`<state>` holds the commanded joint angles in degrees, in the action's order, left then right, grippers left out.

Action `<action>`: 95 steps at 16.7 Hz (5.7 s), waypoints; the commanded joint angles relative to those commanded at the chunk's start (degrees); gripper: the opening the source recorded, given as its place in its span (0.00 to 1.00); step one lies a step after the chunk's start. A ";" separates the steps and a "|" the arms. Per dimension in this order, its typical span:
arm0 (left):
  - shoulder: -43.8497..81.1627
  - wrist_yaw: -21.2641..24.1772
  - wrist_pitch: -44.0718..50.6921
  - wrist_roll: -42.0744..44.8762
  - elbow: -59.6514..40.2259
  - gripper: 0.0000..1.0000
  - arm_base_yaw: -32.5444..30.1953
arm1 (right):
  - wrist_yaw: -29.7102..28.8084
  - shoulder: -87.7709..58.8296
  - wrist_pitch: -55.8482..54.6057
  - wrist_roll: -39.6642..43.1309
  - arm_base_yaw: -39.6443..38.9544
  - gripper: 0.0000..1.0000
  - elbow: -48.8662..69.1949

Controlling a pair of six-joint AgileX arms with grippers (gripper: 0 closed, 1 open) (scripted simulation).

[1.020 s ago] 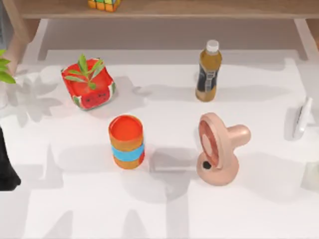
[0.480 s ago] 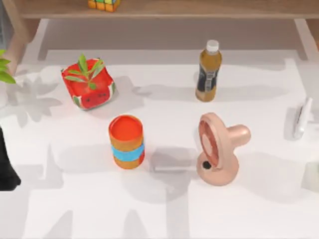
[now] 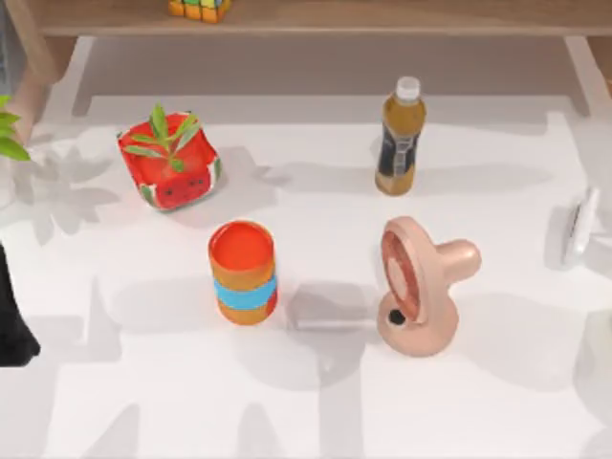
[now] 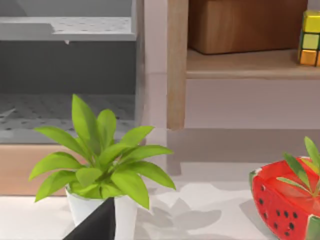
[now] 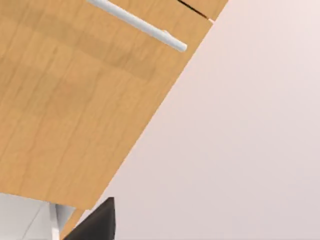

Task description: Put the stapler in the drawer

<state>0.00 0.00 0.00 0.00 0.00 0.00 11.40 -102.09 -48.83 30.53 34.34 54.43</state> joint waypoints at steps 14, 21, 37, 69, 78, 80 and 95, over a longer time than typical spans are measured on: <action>0.00 0.00 0.00 0.00 0.00 1.00 0.00 | -10.25 -4.64 53.11 -43.79 -16.40 1.00 20.86; 0.00 0.00 0.00 0.00 0.00 1.00 0.00 | -8.44 -7.41 95.48 -56.37 -30.10 1.00 38.76; 0.00 0.00 0.00 0.00 0.00 1.00 0.00 | -11.31 -19.99 116.48 -58.25 -38.43 1.00 45.47; 0.00 0.00 0.00 0.00 0.00 1.00 0.00 | -11.39 -24.20 102.85 -58.41 -38.73 0.00 35.99; 0.00 0.00 0.00 0.00 0.00 1.00 0.00 | -11.48 -23.58 103.15 -57.19 -40.28 0.00 36.21; 0.00 0.00 0.00 0.00 0.00 1.00 0.00 | -11.39 -22.61 103.73 -56.24 -41.50 0.00 36.78; 0.00 0.00 0.00 0.00 0.00 1.00 0.00 | -11.28 -21.28 109.18 -58.01 -39.56 0.00 40.34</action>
<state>0.00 0.00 0.00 0.00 0.00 0.00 0.12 -123.37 60.36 -27.48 -5.21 94.77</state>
